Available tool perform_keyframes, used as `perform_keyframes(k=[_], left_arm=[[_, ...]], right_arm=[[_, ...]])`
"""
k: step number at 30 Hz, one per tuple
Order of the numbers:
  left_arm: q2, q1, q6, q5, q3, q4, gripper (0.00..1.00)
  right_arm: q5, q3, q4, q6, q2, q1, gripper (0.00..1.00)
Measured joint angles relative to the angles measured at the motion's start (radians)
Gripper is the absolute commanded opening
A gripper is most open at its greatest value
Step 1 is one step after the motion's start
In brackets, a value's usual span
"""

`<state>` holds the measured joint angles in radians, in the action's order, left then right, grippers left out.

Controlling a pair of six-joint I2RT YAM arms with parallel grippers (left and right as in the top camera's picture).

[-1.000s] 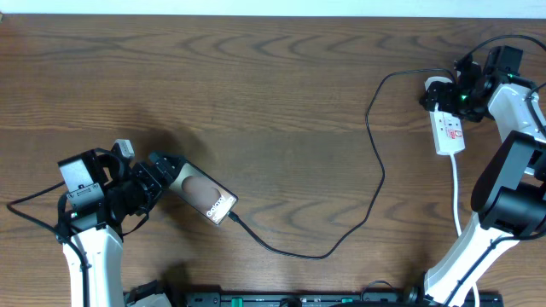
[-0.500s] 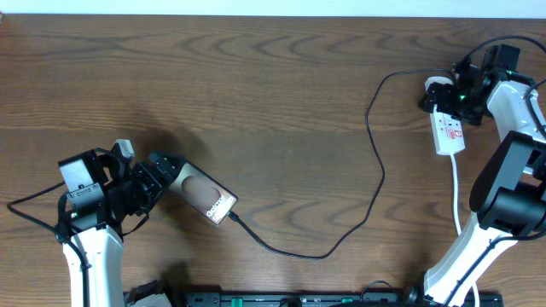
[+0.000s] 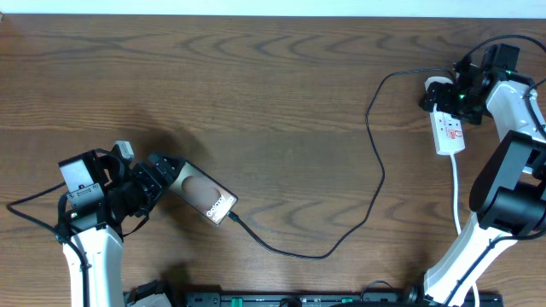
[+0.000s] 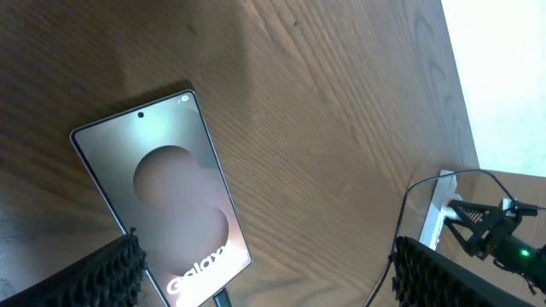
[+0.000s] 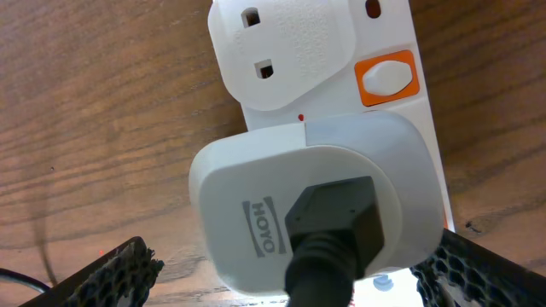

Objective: Plug charger to phone and switch on socket

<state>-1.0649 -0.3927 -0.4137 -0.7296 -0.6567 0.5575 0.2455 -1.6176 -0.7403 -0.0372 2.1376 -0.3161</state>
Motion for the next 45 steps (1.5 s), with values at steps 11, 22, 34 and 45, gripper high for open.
perform_keyframes(k=[11, 22, 34, 45], left_arm=[[0.000, 0.000, 0.000, 0.000, 0.000, 0.008, 0.90], [0.000, 0.000, 0.000, 0.001, 0.000, 0.008, 0.90], [0.000, 0.000, 0.000, 0.003, 0.000, 0.008, 0.90], [0.000, 0.000, 0.000, 0.003, 0.000, 0.008, 0.90]], right_arm=[[0.001, -0.001, -0.001, 0.000, 0.001, 0.000, 0.95], [0.023, -0.005, 0.005, 0.000, 0.001, -0.001, 0.93], [0.033, -0.005, 0.005, 0.002, 0.002, -0.005, 0.91], [0.060, 0.013, 0.041, 0.004, 0.002, -0.013, 0.90]])
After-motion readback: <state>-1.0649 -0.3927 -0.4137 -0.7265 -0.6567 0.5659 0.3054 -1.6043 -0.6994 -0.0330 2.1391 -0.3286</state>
